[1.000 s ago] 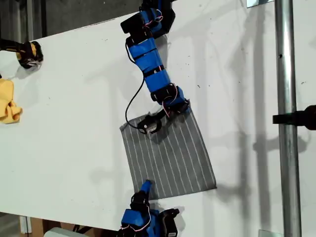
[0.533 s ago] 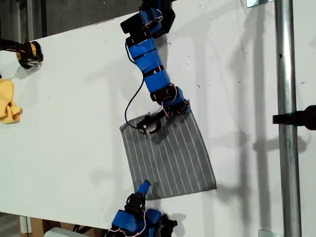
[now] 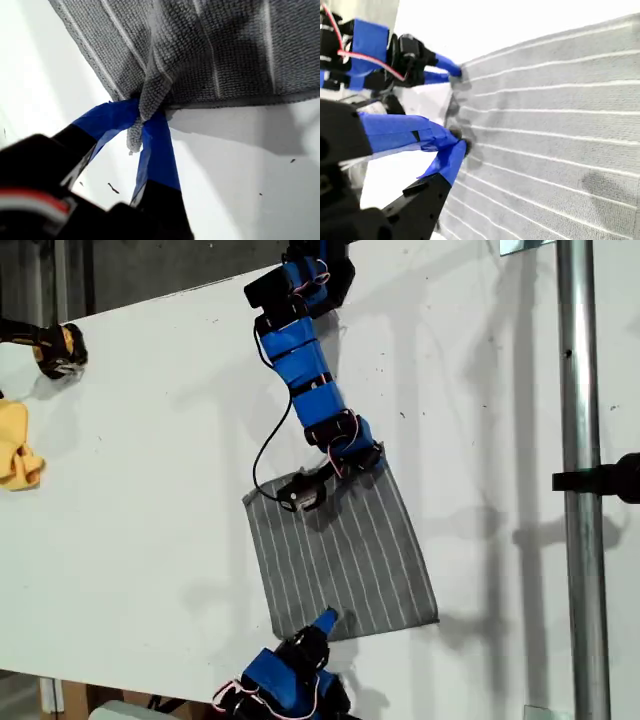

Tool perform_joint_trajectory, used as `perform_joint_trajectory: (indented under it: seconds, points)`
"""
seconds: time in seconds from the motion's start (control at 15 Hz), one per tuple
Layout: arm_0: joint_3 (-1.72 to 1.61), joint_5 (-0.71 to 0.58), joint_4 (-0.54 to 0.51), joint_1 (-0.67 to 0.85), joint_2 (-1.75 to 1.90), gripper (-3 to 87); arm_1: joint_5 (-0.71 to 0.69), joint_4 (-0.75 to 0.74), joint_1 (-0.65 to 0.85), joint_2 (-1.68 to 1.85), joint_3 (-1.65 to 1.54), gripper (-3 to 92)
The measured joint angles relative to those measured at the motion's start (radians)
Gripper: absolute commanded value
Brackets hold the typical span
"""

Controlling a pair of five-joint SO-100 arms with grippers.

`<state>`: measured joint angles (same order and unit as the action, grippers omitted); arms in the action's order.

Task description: Grasp corners of a towel and fold twice.

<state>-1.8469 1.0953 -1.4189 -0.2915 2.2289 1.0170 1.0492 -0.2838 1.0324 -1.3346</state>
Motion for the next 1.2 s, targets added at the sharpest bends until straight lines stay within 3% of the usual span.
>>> perform_joint_trajectory:
  seconds: [0.2,0.47,0.6,0.67,1.2]
  points:
    - [0.109,-0.028,-0.031,-0.103,-0.069,-2.5,0.0,0.0,0.0,0.0,0.0,-0.2]
    - [0.144,-0.08,0.011,-0.186,-0.11,0.2,0.0,0.0,0.0,0.0,0.0,-0.2]
    - [0.112,-0.086,0.064,-0.186,-0.071,21.7,0.0,0.0,0.0,0.0,0.002,-0.2]
    - [0.077,-0.095,0.103,-0.199,-0.044,27.5,0.0,0.0,0.0,0.0,0.002,-0.2]
    - [-0.087,-0.183,0.164,-0.221,-0.012,28.1,0.0,0.0,0.0,0.0,0.002,-0.2]
